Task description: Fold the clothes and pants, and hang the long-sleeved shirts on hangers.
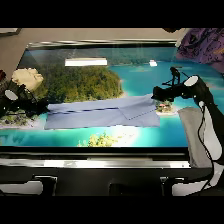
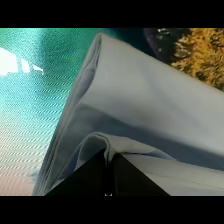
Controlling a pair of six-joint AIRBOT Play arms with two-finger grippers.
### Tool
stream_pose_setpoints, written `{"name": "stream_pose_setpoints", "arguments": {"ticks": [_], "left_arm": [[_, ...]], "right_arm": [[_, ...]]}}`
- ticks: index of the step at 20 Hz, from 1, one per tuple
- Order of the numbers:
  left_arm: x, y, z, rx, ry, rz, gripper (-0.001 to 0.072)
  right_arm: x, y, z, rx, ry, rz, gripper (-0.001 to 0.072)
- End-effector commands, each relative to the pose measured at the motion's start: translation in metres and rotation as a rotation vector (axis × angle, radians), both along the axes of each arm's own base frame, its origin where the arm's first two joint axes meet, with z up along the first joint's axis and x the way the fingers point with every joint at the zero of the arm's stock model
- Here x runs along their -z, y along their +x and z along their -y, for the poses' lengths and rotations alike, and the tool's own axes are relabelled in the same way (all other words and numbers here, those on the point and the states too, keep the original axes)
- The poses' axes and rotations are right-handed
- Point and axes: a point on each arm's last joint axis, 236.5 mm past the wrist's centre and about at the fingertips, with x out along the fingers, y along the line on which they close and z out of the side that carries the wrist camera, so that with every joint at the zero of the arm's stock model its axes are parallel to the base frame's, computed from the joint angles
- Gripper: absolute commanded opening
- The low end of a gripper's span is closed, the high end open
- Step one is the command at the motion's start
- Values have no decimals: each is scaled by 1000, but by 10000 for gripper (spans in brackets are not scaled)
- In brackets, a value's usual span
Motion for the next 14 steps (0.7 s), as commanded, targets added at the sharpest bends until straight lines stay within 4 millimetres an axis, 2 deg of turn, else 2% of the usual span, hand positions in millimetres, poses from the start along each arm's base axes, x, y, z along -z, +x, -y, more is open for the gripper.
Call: {"name": "stream_pose_setpoints", "arguments": {"ticks": [1, 3, 4, 5, 6, 7, 8, 9, 11, 12, 14], "left_arm": [[17, 4, 3, -10, -8, -26, 16], [16, 9, 2, -28, -6, -9, 49], [15, 11, 2, -34, -6, -4, 123], [12, 13, 1, -37, -5, 3, 262], [7, 15, 1, -40, -4, 9, 481], [-1, 19, -1, -42, -3, 23, 621], [-12, 23, -4, -41, 7, 39, 626], [-24, 26, -9, -47, 29, 48, 626], [-50, 29, -27, -82, 98, 63, 626], [-63, 30, -35, -94, 132, 75, 626], [-84, 33, -40, -101, 158, 116, 625]], "right_arm": [[19, 7, -6, 7, -4, -15, 29], [26, 8, -11, 5, -3, -19, 30], [27, 8, -13, 10, -2, -25, 32], [27, 8, -13, 21, 6, -33, 47], [25, 6, -14, 41, 21, -55, 151], [19, 5, -13, 65, 38, -81, 290], [8, 5, -10, 77, 56, -101, 348], [-7, 7, 0, 79, 66, -105, 365], [-34, 14, 33, 121, 78, -89, 420], [-41, 15, 55, 152, 78, -81, 421], [-30, 6, 85, 170, 90, -118, 490]]}}
